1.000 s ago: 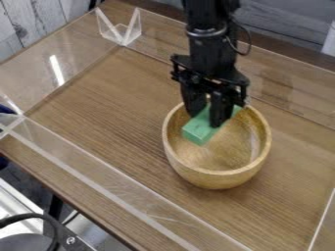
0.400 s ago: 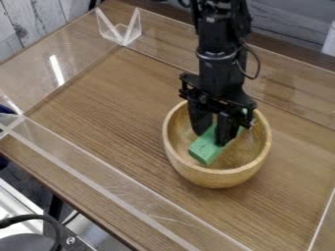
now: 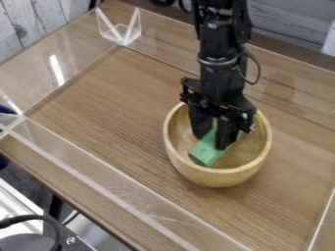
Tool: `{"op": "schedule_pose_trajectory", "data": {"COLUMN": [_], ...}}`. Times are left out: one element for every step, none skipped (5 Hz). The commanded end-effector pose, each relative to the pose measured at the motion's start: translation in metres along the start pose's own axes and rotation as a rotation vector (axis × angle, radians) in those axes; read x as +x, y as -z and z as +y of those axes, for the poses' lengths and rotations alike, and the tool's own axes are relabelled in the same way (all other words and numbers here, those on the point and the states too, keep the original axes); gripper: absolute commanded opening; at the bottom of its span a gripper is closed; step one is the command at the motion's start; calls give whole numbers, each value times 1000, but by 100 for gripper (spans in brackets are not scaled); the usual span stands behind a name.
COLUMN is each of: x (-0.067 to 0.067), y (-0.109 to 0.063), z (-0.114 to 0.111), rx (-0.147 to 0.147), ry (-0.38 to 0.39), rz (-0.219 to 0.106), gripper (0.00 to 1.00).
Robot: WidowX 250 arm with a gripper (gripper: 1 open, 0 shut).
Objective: Put the green block in the brown bowl
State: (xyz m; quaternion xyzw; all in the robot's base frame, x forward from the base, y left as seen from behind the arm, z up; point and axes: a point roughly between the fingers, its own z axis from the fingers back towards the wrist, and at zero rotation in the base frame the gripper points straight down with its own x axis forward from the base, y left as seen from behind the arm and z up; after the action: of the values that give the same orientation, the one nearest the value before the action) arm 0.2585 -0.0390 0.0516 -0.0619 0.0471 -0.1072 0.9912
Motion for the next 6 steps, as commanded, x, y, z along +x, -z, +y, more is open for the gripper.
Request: {"op": "schedule_pose_trajectory", "data": {"x": [8, 9, 9, 9, 9, 9], "y": [-10, -10, -10, -15, -19, -23], "z": [-2, -2, -2, -2, -1, 0], "rx": [10, 9, 7, 5, 4, 2], "ry": [16, 16, 16, 14, 12, 10], "rz": [-42, -42, -42, -47, -51, -56], "gripper": [0, 0, 0, 0, 0, 0]}}
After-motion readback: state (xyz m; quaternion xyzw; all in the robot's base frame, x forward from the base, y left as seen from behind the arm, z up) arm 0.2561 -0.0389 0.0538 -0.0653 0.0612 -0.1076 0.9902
